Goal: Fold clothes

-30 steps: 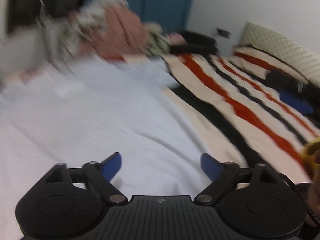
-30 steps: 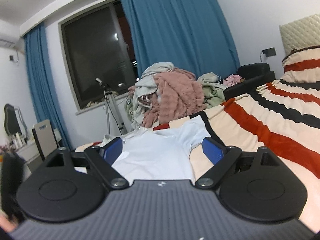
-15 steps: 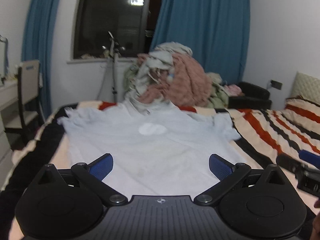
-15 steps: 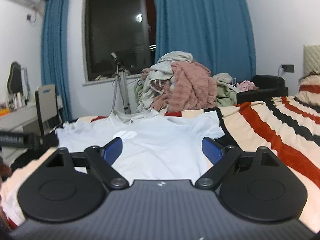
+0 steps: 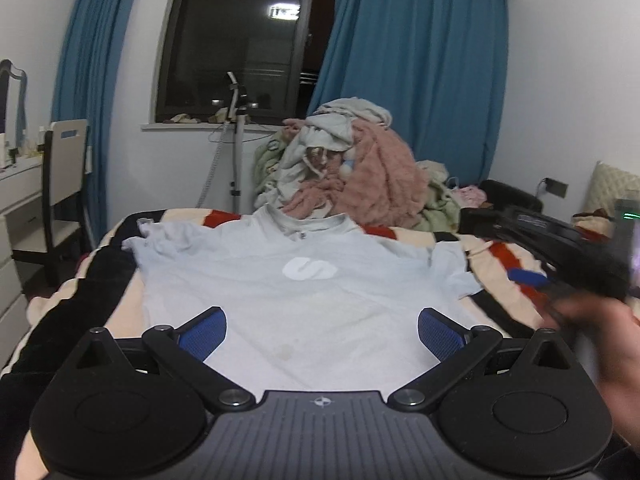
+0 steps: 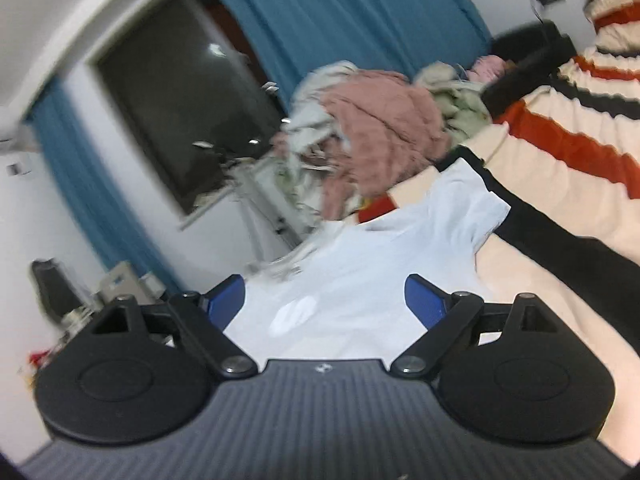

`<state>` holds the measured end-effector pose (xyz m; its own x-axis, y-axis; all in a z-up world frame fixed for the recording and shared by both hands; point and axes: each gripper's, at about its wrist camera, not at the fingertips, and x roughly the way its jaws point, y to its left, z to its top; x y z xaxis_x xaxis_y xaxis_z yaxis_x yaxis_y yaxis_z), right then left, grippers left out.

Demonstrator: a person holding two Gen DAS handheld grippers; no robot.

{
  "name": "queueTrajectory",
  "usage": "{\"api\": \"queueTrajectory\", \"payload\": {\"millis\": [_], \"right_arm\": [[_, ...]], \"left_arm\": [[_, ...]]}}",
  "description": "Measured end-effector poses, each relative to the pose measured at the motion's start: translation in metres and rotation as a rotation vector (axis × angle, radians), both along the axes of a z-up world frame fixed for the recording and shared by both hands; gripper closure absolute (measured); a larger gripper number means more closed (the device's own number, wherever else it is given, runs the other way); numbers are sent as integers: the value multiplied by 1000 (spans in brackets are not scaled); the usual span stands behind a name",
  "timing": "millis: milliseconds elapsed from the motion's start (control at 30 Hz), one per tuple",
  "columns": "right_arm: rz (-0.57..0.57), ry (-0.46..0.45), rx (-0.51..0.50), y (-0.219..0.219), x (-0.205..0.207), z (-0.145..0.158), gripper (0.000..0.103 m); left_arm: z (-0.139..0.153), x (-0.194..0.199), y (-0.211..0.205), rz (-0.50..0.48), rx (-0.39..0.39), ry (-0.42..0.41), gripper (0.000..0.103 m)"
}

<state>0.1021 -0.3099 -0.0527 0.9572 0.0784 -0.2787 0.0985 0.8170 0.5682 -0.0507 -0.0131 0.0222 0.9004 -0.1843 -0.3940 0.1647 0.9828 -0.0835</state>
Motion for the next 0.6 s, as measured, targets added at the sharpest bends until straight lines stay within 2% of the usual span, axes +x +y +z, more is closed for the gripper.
{"api": "queueTrajectory", "payload": {"millis": [100, 167, 267, 433, 600], "right_arm": [[-67, 82, 85, -37, 58, -40, 16], [-131, 118, 191, -65, 79, -75, 14], [-181, 143, 292, -97, 98, -120, 14], [-166, 75, 375, -126, 137, -163, 20], [-138, -29, 357, -136, 182, -172, 19]], "left_arm": [[-7, 7, 5, 11, -14, 40, 0], [-11, 12, 10, 15, -34, 72, 0], [-18, 25, 18, 17, -89, 116, 0], [-33, 51, 19, 8, -127, 183, 0], [-46, 78, 19, 8, -166, 248, 0]]}}
